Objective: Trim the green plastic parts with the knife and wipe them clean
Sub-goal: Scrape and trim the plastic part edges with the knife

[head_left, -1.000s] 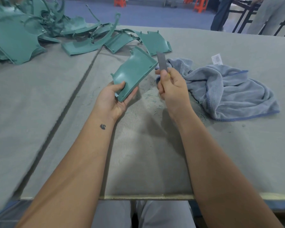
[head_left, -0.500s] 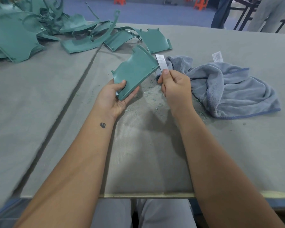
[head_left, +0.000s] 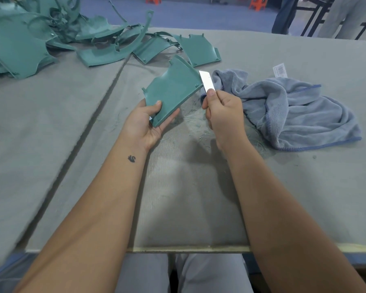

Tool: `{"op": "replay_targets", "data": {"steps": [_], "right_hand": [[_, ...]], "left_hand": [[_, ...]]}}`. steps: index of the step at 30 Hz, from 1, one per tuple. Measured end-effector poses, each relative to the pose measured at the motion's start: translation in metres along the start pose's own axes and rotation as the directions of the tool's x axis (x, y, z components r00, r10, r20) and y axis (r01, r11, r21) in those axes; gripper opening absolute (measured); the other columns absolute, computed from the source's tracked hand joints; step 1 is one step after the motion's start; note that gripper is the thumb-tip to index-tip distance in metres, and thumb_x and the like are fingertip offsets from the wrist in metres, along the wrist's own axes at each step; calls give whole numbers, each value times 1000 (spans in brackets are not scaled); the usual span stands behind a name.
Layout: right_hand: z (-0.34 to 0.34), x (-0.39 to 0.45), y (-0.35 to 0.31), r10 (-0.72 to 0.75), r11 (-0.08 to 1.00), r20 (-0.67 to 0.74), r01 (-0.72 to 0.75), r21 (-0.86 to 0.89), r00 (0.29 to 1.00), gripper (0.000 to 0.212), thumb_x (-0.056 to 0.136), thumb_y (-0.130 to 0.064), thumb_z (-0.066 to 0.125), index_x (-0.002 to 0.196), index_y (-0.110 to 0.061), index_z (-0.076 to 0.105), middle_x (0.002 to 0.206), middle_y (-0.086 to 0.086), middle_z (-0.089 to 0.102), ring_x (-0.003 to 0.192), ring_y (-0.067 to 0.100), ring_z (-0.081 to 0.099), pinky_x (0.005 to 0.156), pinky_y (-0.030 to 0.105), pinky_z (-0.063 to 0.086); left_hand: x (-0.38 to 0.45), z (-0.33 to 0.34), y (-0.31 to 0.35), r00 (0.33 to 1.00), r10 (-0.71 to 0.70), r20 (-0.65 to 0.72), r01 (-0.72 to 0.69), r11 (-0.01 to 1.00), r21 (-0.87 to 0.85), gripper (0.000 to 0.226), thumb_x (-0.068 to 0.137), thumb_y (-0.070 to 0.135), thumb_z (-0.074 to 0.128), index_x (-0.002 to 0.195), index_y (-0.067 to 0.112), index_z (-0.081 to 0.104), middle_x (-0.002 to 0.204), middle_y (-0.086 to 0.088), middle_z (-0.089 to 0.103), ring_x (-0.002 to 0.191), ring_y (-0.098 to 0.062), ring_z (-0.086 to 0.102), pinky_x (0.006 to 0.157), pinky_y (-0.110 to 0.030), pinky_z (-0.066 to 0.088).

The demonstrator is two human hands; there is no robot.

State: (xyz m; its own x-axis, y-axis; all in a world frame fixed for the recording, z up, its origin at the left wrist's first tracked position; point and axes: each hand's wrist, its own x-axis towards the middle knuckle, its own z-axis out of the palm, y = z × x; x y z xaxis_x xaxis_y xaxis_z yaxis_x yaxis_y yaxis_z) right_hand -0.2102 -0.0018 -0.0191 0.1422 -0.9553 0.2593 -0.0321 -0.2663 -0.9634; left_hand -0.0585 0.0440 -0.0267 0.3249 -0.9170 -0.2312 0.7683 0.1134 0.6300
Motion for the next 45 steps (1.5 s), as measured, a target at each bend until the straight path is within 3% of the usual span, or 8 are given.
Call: {"op": "replay_targets", "data": {"steps": [6,9,12,17,24,30,45], "right_hand": [[1,0,3,26,999,17,-26,18,1000,41,101,-17,45,60,-12,49,46,-1,33,42,10,24,42,24,22],[13,-5,5,-10,998,80,16,-68,997,42,99,-18,48,56,-16,49,42,-7,35,42,10,27,47,27,24],[27,-9,3,-43,993,87,52,-104,995,44,98,-18,49,54,-18,48,37,-13,36,40,4,30,47,24,27],[12,-5,4,-56,998,26,55,32,998,40,98,-23,46,59,-18,49,46,-5,33,44,12,26,47,29,23],[1,3,11,-87,995,-1,86,-52,996,40,99,-19,45,59,-16,47,47,-1,31,46,14,24,48,29,22],[-1,3,18,-50,998,45,51,-20,998,39,98,-19,43,59,-16,46,43,-8,32,43,10,25,44,24,23],[-2,5,20,42,998,102,-47,46,994,42,98,-20,45,56,-17,45,42,-8,29,41,8,22,41,20,21]], "left_hand": [[0,1,0,1000,-2,-2,2,1000,-4,22,97,-6,44,108,6,59,101,-18,66,75,-29,73,56,-33,59],[1,3,-2,1000,12,22,-13,999,38,23,98,-6,41,108,8,57,100,-18,67,78,-29,72,56,-33,60],[1,3,-3,999,16,32,-16,1000,15,27,99,-5,41,120,5,55,103,-19,66,82,-31,71,60,-35,61],[2,1,-2,999,-8,41,8,1000,-3,28,98,-6,42,119,6,54,113,-21,64,90,-33,69,59,-35,61],[4,0,-1,999,-13,36,15,999,-39,27,97,-7,42,116,6,55,106,-19,66,79,-31,73,57,-35,60],[4,2,-2,1000,2,24,-3,1000,14,33,98,-7,40,127,6,50,110,-18,65,90,-32,68,56,-34,60],[3,3,-2,1000,0,-10,0,1000,19,25,98,-6,42,108,11,57,108,-16,66,94,-32,69,66,-39,62]]}}
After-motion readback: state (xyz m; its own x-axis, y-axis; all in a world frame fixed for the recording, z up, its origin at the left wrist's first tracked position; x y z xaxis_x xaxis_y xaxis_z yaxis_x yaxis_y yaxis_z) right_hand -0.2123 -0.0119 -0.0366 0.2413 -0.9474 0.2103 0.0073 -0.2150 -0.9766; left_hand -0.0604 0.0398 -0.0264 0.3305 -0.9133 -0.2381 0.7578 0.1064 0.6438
